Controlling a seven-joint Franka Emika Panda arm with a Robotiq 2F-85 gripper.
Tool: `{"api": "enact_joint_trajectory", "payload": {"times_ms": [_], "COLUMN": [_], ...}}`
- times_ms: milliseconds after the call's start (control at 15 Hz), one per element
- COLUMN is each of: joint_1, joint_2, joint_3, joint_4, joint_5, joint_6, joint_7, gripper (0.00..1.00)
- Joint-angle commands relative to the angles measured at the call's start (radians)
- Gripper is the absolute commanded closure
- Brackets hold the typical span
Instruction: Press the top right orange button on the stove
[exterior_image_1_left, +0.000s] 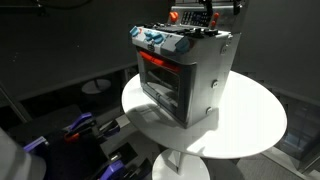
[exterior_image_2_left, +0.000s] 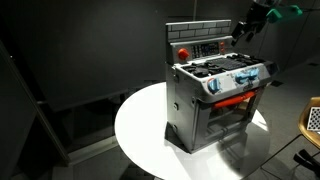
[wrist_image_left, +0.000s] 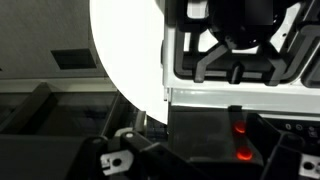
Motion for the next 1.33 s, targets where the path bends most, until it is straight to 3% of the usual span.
{"api": "enact_joint_trajectory", "payload": {"times_ms": [0, 733, 1267], "joint_1": [0.013, 0.029, 0.016], "joint_2": [0.067, 0.167, 0.096], "joint_3": [-0.006, -0.007, -0.007], "joint_4": [0.084, 0.201, 0.149], "joint_5": [0.001, 0.009, 0.038], "joint_6": [-0.004, 0.017, -0.057], "joint_7": [0.028, 0.018, -0.024], "gripper": [0.00, 0.00, 0.00]}}
